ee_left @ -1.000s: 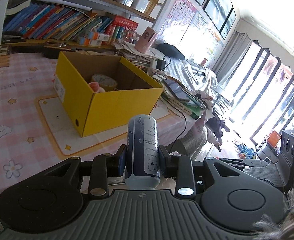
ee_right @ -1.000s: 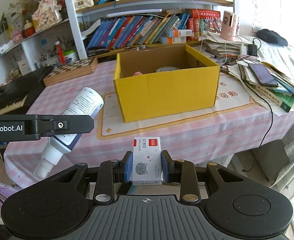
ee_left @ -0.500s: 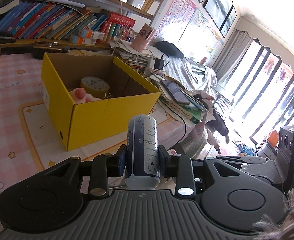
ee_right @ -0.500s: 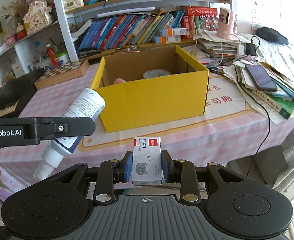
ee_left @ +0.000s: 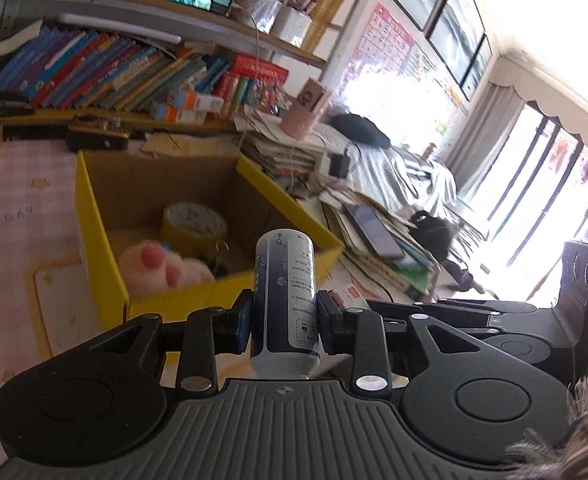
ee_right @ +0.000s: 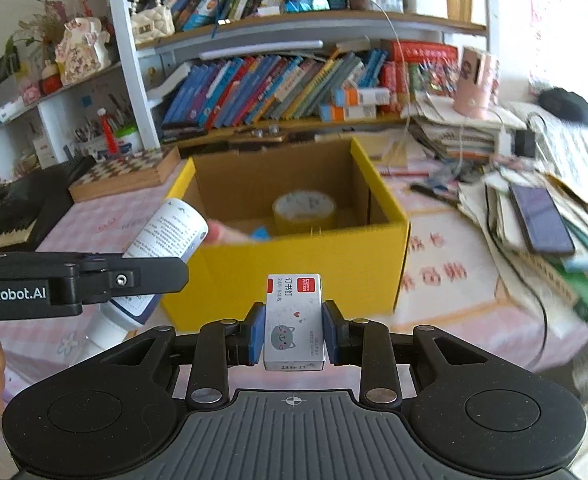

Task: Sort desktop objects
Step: 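Lift and carry the spray bottle and small box over the yellow box, then lower into the box and open the left tool while the right tool releases the small box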

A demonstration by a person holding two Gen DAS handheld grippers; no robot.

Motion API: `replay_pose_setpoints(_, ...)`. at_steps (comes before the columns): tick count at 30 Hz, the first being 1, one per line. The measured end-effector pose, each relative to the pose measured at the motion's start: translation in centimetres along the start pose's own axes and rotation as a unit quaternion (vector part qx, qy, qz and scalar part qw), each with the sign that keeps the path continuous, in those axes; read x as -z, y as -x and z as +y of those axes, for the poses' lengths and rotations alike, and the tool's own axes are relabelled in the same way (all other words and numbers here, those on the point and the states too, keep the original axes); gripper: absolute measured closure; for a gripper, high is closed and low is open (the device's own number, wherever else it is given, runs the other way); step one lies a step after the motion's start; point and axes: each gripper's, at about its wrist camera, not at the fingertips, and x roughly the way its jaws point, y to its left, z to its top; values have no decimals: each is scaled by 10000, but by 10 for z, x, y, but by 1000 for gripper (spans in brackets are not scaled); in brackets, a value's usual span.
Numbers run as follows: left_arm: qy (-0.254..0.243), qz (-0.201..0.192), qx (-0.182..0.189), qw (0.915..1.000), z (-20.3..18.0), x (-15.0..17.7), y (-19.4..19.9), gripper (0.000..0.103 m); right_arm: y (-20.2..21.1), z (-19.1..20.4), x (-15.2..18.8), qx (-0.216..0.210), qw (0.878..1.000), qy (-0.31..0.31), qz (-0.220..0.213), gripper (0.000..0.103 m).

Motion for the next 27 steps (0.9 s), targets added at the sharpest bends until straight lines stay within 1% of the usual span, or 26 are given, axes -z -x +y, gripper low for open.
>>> replay_pose_setpoints(9, -288, -371, -565, 9973, 5, -47, -27, 73, -33, -21, -49, -294, 9983, 391, -325, 73)
replay_pose_setpoints(13, -325, -345, -688, 9965, 13, -67, -46, 73, -58, -23, -69, -435, 9964, 620, -375, 73)
replay_pose_setpoints(16, -459, -138, -777, 9958, 21, -83, -70, 73, -84, -24, -80, -489, 9951, 832, -237, 73)
replay_pose_setpoints(21, -448, 421, -907, 9940, 38, -94, -115, 73, -134, -24, -89, -581, 9894, 1255, 449, 73)
replay_pose_setpoints(25, -563, 893, -1093, 9884, 47, -89, -146, 73, -164, -21, -84, -662, 9794, 1632, 987, 73)
replay_pose_setpoints(27, -629, 1131, -1222, 9840, 51, -87, -158, 73, -173, -19, -82, -701, 9739, 1820, 1165, 73)
